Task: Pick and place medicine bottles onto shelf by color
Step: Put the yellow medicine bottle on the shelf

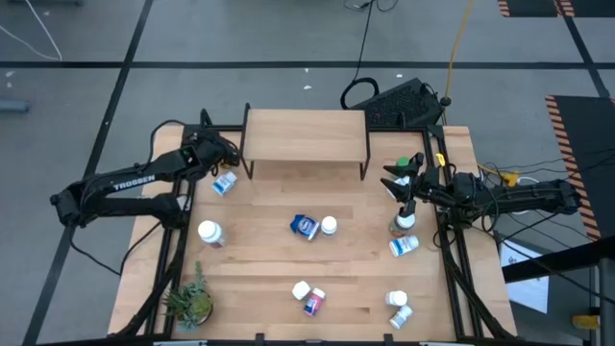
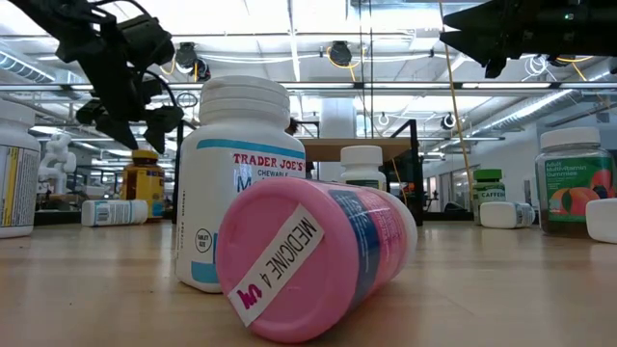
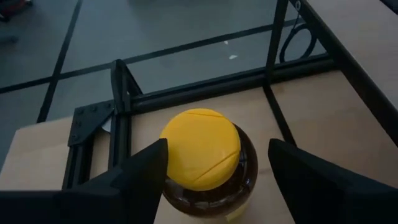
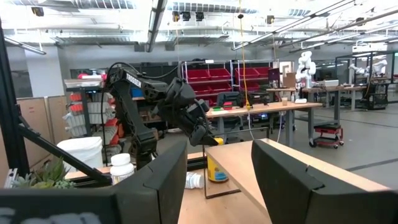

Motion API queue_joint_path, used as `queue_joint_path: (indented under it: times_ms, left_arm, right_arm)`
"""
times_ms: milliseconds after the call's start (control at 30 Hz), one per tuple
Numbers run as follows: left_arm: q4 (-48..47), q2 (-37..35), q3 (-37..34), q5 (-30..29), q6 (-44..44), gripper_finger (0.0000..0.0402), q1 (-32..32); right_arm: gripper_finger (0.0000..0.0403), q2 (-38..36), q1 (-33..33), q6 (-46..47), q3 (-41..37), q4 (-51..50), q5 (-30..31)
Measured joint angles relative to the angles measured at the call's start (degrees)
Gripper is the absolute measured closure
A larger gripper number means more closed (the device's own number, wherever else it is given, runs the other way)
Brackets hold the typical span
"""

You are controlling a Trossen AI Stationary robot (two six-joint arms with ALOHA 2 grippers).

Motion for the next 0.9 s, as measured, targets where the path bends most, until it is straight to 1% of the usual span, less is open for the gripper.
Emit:
queue_joint_path:
  times_ms: [100, 300, 467, 567, 667, 800, 900]
  left_arm:
    - [0.15, -1.51, -0.17, 0.31, 0.9, 0.0123, -0.87]
    - [0.64, -7.26, -0.02, 2.37, 3.29, 0.0099, -1.93]
    - [0.88, -11.97, 0.53, 1.38, 4.41, 0.0088, -2.85]
    - [0.29, -12.81, 0.08, -1.96, 3.87, 0.0089, -2.69]
    - [0.71, -12.79, -1.3, -3.3, 1.34, 0.0086, -1.76]
    - [4.68, -12.78, -3.94, -2.03, -0.43, 0.0075, -0.32]
    - [9.7, -12.78, -6.36, 1.1, -0.14, 0.0059, 1.32]
  right_arm:
    - [0.0227, 0.0, 0.0, 0.0, 0.0, 0.0, 0.0]
    - [0.0227, 0.0, 0.0, 0.02, 0.0, -0.02, 0.01]
    - [0.0227, 0.0, 0.0, 0.02, 0.0, -0.45, 0.01]
    - [0.0227, -0.01, -0.01, 0.31, 0.0, -0.88, 0.02]
    - [0.0227, 0.0, -0.01, 0.63, 0.0, -1.36, 0.02]
    - [0.0227, 0.0, 0.0, 0.65, 0.0, -1.55, 0.02]
    - [0.0227, 0.0, 0.0, 0.65, 0.0, -1.53, 0.02]
